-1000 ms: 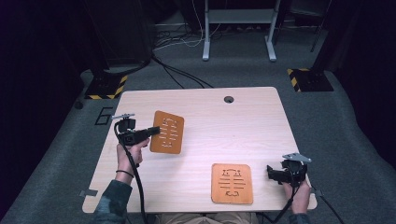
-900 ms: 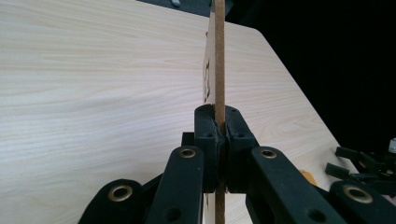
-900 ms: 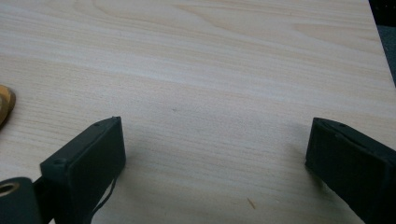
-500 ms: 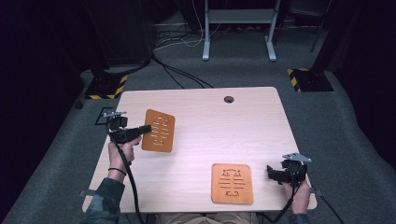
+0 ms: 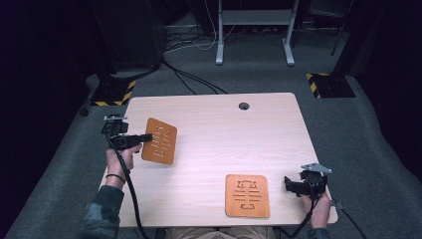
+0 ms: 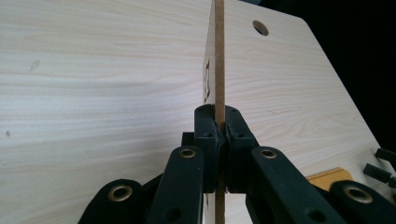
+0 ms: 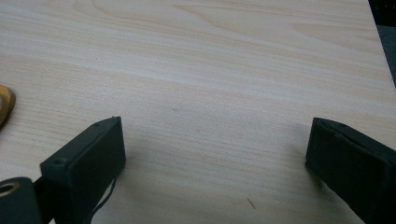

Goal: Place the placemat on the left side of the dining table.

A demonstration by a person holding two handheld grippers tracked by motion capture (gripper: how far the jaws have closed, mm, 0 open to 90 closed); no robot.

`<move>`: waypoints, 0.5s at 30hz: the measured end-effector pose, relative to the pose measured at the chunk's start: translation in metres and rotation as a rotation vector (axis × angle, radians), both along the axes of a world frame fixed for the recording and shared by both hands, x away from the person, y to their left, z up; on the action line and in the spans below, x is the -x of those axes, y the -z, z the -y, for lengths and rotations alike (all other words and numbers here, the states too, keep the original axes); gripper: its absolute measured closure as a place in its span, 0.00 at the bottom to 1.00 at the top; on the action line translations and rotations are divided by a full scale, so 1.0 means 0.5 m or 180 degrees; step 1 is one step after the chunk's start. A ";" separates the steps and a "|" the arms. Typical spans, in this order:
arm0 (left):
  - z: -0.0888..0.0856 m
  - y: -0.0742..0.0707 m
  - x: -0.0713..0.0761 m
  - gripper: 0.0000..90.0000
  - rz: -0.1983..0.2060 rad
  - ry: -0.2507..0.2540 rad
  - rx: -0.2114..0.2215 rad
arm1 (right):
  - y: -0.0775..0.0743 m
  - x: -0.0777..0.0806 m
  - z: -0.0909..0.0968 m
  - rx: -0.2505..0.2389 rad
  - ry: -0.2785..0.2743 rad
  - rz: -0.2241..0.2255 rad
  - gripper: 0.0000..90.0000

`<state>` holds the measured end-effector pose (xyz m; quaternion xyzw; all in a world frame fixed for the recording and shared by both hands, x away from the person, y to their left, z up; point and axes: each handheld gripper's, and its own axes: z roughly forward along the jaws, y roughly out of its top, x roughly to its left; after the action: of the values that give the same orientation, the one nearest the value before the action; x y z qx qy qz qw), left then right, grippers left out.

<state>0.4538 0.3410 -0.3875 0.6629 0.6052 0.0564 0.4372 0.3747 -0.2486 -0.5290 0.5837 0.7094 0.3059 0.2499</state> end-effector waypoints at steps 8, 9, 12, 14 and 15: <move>-0.028 0.012 -0.013 0.96 -0.0202 -0.0089 -0.0067 | 0.000 0.000 0.000 -0.0001 0.0002 0.0000 0.04; -0.032 0.015 -0.016 0.96 -0.0213 -0.0095 -0.0077 | 0.000 0.000 0.000 0.0002 0.0003 -0.0002 0.04; -0.040 0.020 -0.021 0.96 -0.0294 -0.0140 -0.0130 | 0.000 0.000 0.000 0.0002 0.0003 -0.0001 0.04; -0.046 0.023 -0.026 0.96 -0.0304 -0.0133 -0.0229 | 0.000 0.000 0.000 0.0002 0.0003 -0.0001 0.04; -0.046 0.025 -0.027 0.96 -0.0320 -0.0150 -0.0265 | 0.000 0.000 0.000 0.0002 0.0003 -0.0002 0.04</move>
<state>0.4675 0.3641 -0.4000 0.6681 0.6390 0.0584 0.3767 0.3746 -0.2485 -0.5290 0.5840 0.7093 0.3053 0.2501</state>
